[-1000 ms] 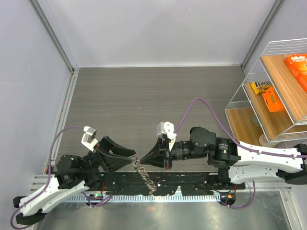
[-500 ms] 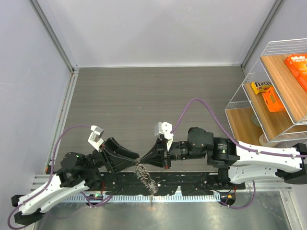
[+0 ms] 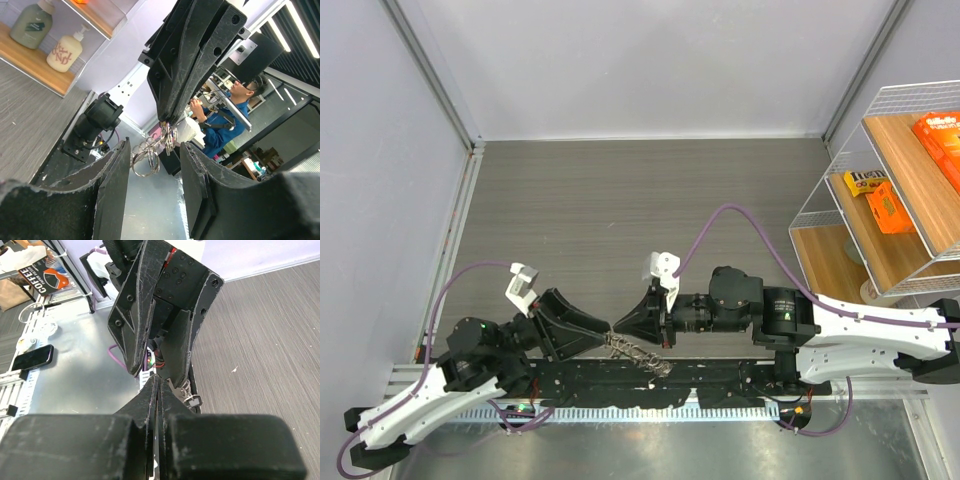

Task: Put the keys on the keyring

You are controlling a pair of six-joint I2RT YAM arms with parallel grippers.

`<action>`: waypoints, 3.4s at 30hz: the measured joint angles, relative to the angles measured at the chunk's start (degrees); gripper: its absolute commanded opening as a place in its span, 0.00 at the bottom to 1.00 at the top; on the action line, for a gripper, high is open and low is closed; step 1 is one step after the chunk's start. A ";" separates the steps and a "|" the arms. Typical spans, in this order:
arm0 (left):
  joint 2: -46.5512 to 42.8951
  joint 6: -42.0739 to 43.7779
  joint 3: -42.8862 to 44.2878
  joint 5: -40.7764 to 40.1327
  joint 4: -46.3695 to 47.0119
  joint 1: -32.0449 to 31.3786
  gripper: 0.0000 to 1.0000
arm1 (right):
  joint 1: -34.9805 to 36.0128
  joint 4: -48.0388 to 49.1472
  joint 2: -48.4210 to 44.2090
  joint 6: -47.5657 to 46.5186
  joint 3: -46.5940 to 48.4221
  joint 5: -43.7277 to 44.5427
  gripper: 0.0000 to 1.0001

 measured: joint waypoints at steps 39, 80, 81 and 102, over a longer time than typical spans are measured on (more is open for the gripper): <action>-3.26 2.38 5.64 -5.29 -14.51 0.00 0.43 | 0.37 -3.08 4.81 0.50 5.31 7.37 0.05; -0.20 9.40 13.03 -10.75 -24.22 0.00 0.69 | 0.31 -3.78 6.73 1.07 6.49 7.58 0.06; -0.20 9.44 13.03 -10.75 -24.17 0.00 0.69 | 0.31 -3.80 6.73 1.07 6.49 7.34 0.06; 0.76 10.62 13.03 -10.25 -22.56 0.00 0.66 | 0.31 -3.85 6.73 0.66 6.60 2.21 0.06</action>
